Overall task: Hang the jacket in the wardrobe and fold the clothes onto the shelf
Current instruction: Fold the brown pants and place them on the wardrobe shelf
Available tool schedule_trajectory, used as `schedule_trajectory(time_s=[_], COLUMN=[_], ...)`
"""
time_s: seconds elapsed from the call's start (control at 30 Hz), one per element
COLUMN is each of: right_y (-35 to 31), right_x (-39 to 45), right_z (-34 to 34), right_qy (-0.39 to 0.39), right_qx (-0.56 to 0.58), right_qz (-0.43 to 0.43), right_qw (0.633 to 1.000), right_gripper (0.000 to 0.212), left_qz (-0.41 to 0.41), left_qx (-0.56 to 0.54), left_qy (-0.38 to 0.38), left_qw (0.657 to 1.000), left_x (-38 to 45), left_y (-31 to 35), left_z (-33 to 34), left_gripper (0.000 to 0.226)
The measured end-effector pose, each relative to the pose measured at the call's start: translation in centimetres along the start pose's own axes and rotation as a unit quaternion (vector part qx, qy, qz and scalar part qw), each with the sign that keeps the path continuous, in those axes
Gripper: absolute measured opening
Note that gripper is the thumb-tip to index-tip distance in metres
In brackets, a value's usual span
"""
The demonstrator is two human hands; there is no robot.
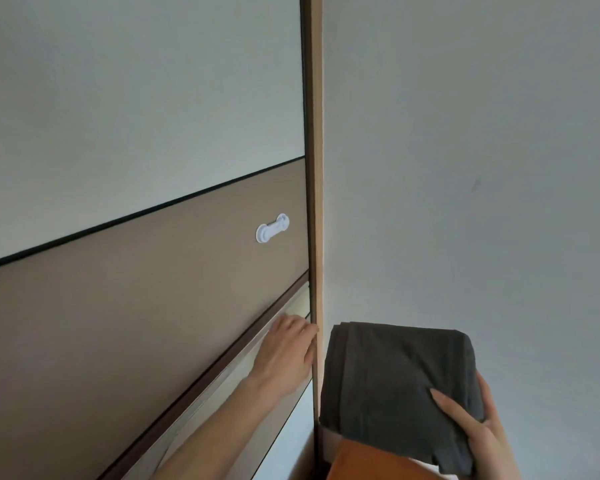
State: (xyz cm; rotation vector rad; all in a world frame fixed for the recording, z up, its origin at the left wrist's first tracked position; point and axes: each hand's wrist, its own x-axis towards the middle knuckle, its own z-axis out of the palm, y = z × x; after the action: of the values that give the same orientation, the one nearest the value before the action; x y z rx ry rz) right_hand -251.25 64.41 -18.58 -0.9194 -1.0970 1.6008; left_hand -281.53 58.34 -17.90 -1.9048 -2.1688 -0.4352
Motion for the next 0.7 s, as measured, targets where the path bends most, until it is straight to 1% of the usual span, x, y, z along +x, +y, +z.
schedule_trajectory(time_s=[0.03,0.07,0.1,0.17,0.2,0.27,0.3,0.33,0.37,0.43,0.5,0.67,0.7], right_y=[0.1,0.0,-0.1,-0.1,0.0,0.5,0.7,0.7,0.5,0.1,-0.3,-1.3,-1.5], right_x=[0.7,1.2,2.0,3.4,3.9,4.7,5.0,5.0,5.2,5.5,5.8,6.8,7.0], right_z=[0.3,0.8,1.1,1.5,1.8,2.2,2.2,2.3,2.4,2.6,2.6,2.0,1.9], right_qy=[0.007,0.015,0.018,0.025,0.031,0.036,0.038,0.041,0.039,0.039,0.027,-0.002,-0.009], right_qx=[-0.005,-0.006,-0.005,-0.009,-0.011,0.01,0.022,0.035,0.052,0.067,0.069,0.08,0.082], right_qz=[0.0,-0.005,-0.003,-0.006,-0.006,-0.003,-0.003,-0.002,0.001,0.004,0.002,0.018,0.021], right_qw=[1.0,1.0,1.0,1.0,0.999,0.999,0.999,0.999,0.998,0.997,0.997,0.997,0.996], right_gripper=[0.106,0.109,0.112,0.119,0.12,0.116,0.113,0.107,0.097,0.08,0.072,0.07,0.07], left_qz=[0.05,0.078,0.087,0.076,0.068,0.052,0.057,0.061,0.061,0.061,0.07,0.061,0.065], left_qx=[0.064,0.124,0.175,0.28,0.343,0.464,0.505,0.534,0.548,0.555,0.559,0.523,0.524], left_qy=[-0.01,-0.017,-0.026,-0.068,-0.088,-0.144,-0.151,-0.154,-0.154,-0.142,-0.137,-0.149,-0.149], left_qw=[0.997,0.989,0.98,0.955,0.933,0.873,0.848,0.829,0.82,0.817,0.815,0.837,0.836], left_x=[1.5,2.9,4.1,5.7,6.0,5.9,5.6,5.0,4.4,3.8,3.4,1.6,1.1], left_y=[-1.4,-2.5,-3.3,-4.5,-5.2,-6.1,-6.4,-6.6,-6.9,-7.3,-7.6,-7.5,-7.4], left_z=[0.9,1.9,2.7,4.2,4.9,5.6,5.9,6.3,6.4,6.4,6.5,5.3,4.9], left_gripper=[0.028,0.032,0.04,0.058,0.063,0.068,0.071,0.074,0.077,0.079,0.08,0.083,0.084])
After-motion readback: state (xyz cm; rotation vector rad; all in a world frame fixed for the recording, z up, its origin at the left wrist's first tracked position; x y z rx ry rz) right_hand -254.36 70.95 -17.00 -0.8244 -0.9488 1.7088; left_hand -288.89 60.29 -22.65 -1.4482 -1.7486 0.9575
